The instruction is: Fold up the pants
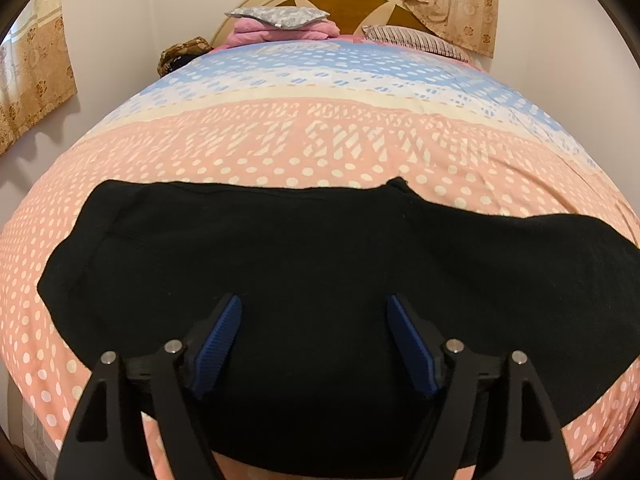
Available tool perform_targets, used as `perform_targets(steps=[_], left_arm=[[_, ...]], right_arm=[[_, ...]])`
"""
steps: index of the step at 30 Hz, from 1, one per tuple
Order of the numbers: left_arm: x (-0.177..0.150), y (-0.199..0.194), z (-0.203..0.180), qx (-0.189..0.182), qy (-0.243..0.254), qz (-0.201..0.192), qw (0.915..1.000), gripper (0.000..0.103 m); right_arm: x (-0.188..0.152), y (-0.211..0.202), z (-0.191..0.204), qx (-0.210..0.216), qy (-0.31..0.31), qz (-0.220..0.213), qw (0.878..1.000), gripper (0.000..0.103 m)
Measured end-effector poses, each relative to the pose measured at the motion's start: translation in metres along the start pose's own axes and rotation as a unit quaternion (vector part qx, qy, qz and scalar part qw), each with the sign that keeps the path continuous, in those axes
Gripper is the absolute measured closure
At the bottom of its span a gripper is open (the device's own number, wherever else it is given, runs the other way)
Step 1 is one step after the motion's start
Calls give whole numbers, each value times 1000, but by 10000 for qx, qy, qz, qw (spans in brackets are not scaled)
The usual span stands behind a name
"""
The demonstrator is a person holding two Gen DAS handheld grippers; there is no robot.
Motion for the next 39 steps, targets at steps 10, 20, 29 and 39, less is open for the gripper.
perform_targets(steps=[10, 20, 29, 39], left_arm=[[4, -8, -6, 94, -35, -38, 9999, 25], [5, -25, -82, -449, 707, -229, 9962, 25], [2, -5, -120, -710, 804, 22, 9942, 25], [-6, 5, -121, -845, 483, 210, 9950, 24]], right_arm=[[27, -34, -30, -474, 141, -391, 9980, 94], [77, 11, 28, -1003, -2019, -616, 9723, 44], [72, 50, 35, -1011, -2559, -298, 9609, 79], [79, 49, 31, -869, -2418, -150, 9663, 78]])
Point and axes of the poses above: each gripper's, at about its wrist camera, not at the fingertips, and y roughly the way its jaws point, z to its left, x to its top, the point moved 1 cm from there along y, roughly the way its jaws point, and after that the axes turned 12 degrees about -x, right-handed, at the moved point
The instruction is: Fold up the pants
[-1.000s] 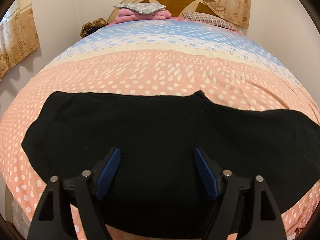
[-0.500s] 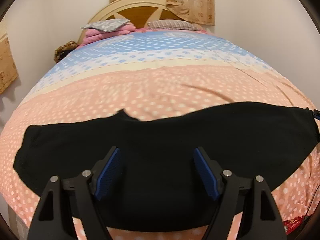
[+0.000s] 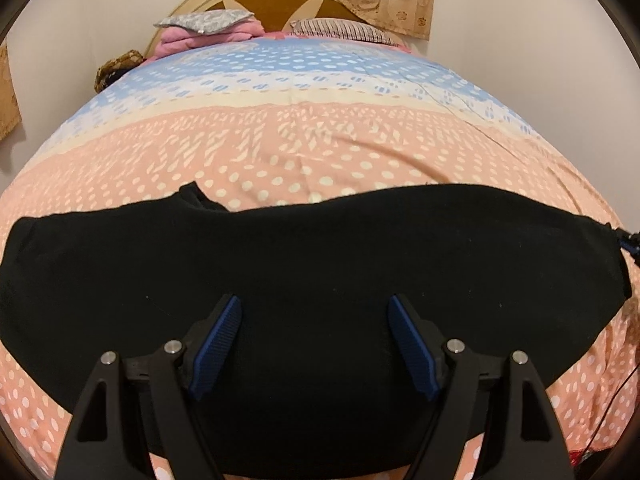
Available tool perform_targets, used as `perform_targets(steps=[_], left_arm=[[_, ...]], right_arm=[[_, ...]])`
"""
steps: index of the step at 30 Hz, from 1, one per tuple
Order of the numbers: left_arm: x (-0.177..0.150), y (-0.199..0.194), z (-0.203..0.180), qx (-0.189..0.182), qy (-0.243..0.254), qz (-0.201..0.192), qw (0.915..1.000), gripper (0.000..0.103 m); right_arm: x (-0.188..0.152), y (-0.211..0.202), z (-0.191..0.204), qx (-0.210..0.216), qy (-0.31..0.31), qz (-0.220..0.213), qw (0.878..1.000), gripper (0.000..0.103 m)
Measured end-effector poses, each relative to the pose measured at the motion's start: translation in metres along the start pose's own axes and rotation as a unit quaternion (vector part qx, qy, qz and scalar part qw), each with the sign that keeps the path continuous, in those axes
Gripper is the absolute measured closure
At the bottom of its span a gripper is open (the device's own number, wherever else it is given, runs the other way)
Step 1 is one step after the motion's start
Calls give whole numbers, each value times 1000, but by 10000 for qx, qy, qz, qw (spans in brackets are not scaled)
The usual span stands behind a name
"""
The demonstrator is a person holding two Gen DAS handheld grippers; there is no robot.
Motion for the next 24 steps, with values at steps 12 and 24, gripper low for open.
perform_targets(steps=[12, 24], left_arm=[[0, 0, 0, 39, -64, -17, 10000, 24], [0, -9, -2, 260, 33, -255, 9993, 22]], right_arm=[[10, -29, 13, 79, -297, -739, 9968, 98], [11, 1, -29, 273, 704, -304, 9967, 69]])
Point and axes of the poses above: each gripper's, at about its wrist camera, not at the fingertips, and y roughly the way its jaws point, z to its left, x to its top, the point moved 1 cm from there along y, roughly the way its jaws point, and after that the axes turned 12 degrees about -x, right-handed, at the moved point
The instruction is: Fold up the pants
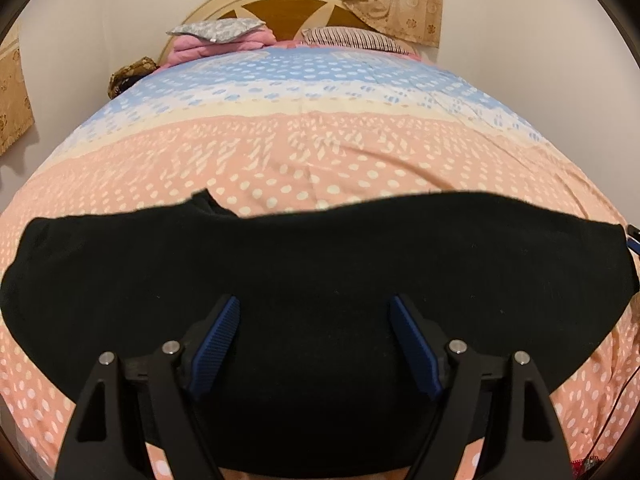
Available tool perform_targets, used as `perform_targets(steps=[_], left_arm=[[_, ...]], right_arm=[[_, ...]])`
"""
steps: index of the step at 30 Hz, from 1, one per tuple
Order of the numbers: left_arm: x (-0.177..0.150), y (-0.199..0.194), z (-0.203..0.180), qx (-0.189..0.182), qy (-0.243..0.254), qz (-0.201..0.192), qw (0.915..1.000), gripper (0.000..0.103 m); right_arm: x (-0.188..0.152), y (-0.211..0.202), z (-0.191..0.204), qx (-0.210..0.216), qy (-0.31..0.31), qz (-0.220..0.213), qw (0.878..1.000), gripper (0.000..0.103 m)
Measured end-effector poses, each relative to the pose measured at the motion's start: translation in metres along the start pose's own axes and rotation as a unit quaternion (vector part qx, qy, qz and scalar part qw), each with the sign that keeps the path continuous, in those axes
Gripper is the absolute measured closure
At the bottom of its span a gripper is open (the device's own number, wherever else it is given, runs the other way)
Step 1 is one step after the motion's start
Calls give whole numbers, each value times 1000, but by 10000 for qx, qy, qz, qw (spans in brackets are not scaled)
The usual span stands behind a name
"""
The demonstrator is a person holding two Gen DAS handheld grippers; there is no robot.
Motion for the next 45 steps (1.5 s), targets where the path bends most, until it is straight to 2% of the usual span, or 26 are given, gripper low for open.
perform_targets(steps=[3, 4, 5, 7, 9, 10, 13, 15, 18, 20, 22, 23, 24, 27, 29, 32, 35, 37, 39, 40, 41, 42, 43, 45], left_arm=[[6, -13, -2, 31, 136, -325, 9994, 22], [7, -15, -6, -24, 231, -387, 9990, 22], [8, -15, -10, -101, 305, -390, 9987, 22], [6, -10, -23, -311, 495, -304, 9978, 22], [0, -4, -33, -424, 649, -197, 9968, 22], [-4, -1, -37, -504, 743, -120, 9959, 22], [-21, 4, -45, -546, 1057, 85, 9929, 22], [-28, -1, -43, -635, 1049, -20, 9925, 22], [-31, -5, -39, -807, 1090, 42, 9908, 22], [-32, -9, -36, -920, 1160, 24, 9890, 22], [-28, -17, -30, -1067, 1173, 10, 9873, 22], [-26, -22, -27, -1088, 1149, -42, 9874, 22], [-24, -24, -23, -1089, 1128, -88, 9876, 22], [-11, -41, 15, -959, 797, -301, 9917, 22], [-3, -51, 53, -655, 428, -454, 9959, 22], [4, -64, 115, 208, -100, -591, 9980, 22], [0, -79, 178, 840, -790, -707, 9908, 22], [-8, -91, 219, 1192, -1298, -824, 9809, 22], [-18, -95, 252, 1479, -1675, -767, 9717, 22], [-24, -97, 269, 1733, -1888, -690, 9641, 22], [-29, -100, 280, 1800, -2059, -684, 9594, 20], [-35, -102, 291, 1558, -2294, -742, 9579, 20], [-41, -107, 300, 1150, -2617, -860, 9544, 20], [-49, -110, 305, 801, -3018, -1024, 9445, 20]], right_arm=[[-4, -40, -7, -373, 307, -551, 9973, 69], [-10, -58, 6, -466, 30, -803, 9957, 69], [-15, -65, 18, -433, -251, -866, 9950, 69], [-37, -73, 60, -27, -900, -672, 9937, 69], [-59, -72, 97, 484, -1211, -365, 9908, 69], [-75, -69, 123, 803, -1378, -176, 9870, 69], [-118, -60, 177, 1353, -1810, 192, 9739, 69], [-145, -51, 202, 1353, -2259, 348, 9641, 69], [-189, -26, 213, 1016, -2697, 969, 9527, 69], [-199, -36, 207, 997, -2797, 612, 9529, 69], [-198, -42, 214, 738, -3062, 687, 9466, 69], [-194, -45, 217, 687, -3047, 668, 9476, 69], [-188, -52, 222, 812, -2934, 573, 9508, 69], [-177, -68, 240, 1259, -2830, 338, 9502, 69], [-176, -66, 272, 1532, -2960, 309, 9423, 69], [-194, -58, 326, 1985, -3185, 524, 9254, 69], [-225, -44, 380, 2258, -3542, 739, 9045, 69], [-248, -29, 405, 2428, -3682, 967, 8923, 69], [-273, -14, 415, 2320, -3841, 1233, 8851, 69], [-287, 0, 417, 2097, -3896, 1385, 8860, 69], [-288, 2, 416, 2108, -3797, 1294, 8914, 69], [-287, 1, 415, 2181, -3666, 1242, 8959, 68], [-285, 0, 416, 2205, -3645, 1300, 8953, 66], [-282, -2, 416, 2278, -3610, 1355, 8941, 65]])
Point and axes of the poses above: each gripper's, at about its wrist camera, not at the fingertips, and y roughly the way its jaws point, z to its left, x to its top, the point moved 1 cm from there along y, roughly the way its jaws point, and after that the axes turned 12 degrees about -x, right-handed, at the moved point
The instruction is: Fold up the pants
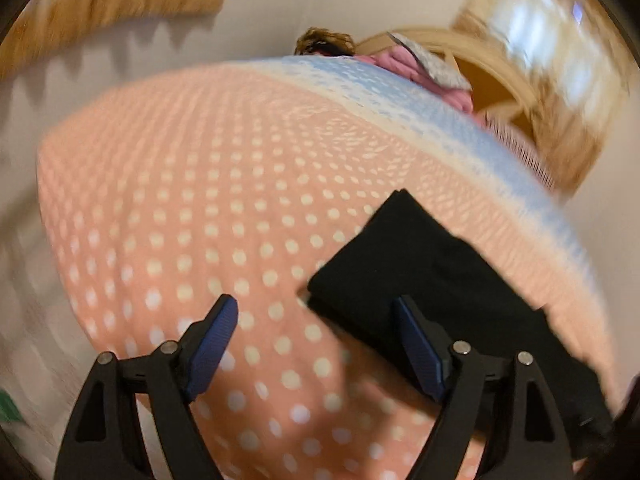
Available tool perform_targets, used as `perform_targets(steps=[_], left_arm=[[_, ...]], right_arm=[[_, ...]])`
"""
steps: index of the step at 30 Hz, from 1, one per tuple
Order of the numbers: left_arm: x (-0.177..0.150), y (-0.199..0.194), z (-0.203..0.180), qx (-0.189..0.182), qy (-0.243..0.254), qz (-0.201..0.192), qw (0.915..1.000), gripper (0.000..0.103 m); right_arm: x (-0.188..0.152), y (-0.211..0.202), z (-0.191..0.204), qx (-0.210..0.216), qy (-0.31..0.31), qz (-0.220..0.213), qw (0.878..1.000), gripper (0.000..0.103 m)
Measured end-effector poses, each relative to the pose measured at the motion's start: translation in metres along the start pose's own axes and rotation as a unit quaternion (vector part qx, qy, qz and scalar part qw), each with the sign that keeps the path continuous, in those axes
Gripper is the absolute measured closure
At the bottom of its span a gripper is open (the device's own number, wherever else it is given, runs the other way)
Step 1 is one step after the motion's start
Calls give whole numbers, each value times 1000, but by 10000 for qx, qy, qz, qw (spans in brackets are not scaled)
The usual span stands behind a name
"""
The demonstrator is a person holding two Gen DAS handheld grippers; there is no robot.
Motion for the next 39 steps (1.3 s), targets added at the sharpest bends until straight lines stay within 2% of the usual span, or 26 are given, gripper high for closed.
perform_targets(steps=[3, 5, 7, 11, 14, 15, 17, 18, 20, 22, 27, 29, 31, 33, 37, 39], left_arm=[[-14, -3, -16, -29, 114, -150, 9998, 23], [-23, 2, -29, -328, 97, -92, 9994, 23], [-25, 10, -36, -449, 41, -40, 9990, 23], [-22, 26, -26, -609, -421, 40, 9972, 23], [-23, 25, -32, -664, -402, -49, 9970, 26], [-22, 26, -32, -735, -483, -97, 9961, 30], [-21, 21, -29, -879, -619, -132, 9941, 52], [-20, 22, -25, -921, -743, -182, 9928, 58], [-19, 23, -13, -1010, -1007, -228, 9895, 86], [-21, 24, -6, -1175, -1247, -235, 9849, 87], [-23, 6, -20, -816, -961, -479, 9909, 91], [-17, -1, -33, -565, -631, -673, 9941, 91], [-14, -8, -42, -430, -376, -804, 9951, 91], [-12, -10, -39, -320, -413, -845, 9951, 91], [-20, 0, -22, -50, -562, -662, 9962, 91], [-26, 8, -17, 102, -487, -442, 9978, 89]], right_arm=[[-3, 3, -7, 149, 224, -8, 9996, 65], [-3, 4, -7, 190, 285, -39, 9994, 65], [1, 4, -6, 205, 284, -39, 9994, 65], [3, 5, -8, 259, 332, -15, 9991, 65], [1, 3, -8, 273, 342, -48, 9990, 65], [1, 3, -7, 263, 341, -63, 9991, 65], [0, 3, -7, 247, 342, -90, 9991, 65], [-1, 3, -7, 241, 335, -100, 9991, 65], [-1, 2, -6, 242, 351, -103, 9990, 65], [-1, 3, -8, 267, 407, -98, 9988, 65], [-1, 3, -6, 209, 404, -101, 9989, 65], [1, -2, -3, 157, 422, -123, 9989, 65], [1, -9, 2, 306, 384, -291, 9984, 65], [1, -13, 9, 411, 282, -404, 9979, 65], [-7, 9, 17, 481, 169, -133, 9986, 63], [-11, 12, 20, 478, 40, -266, 9985, 63]])
Point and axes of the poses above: each gripper's, at about its wrist camera, not at the fingertips, and y roughly the way its jaws point, z to its left, x to its top, the point moved 1 cm from there along y, roughly the way its jaws point, and after that the axes turned 12 degrees about -x, right-handed, at the moved point
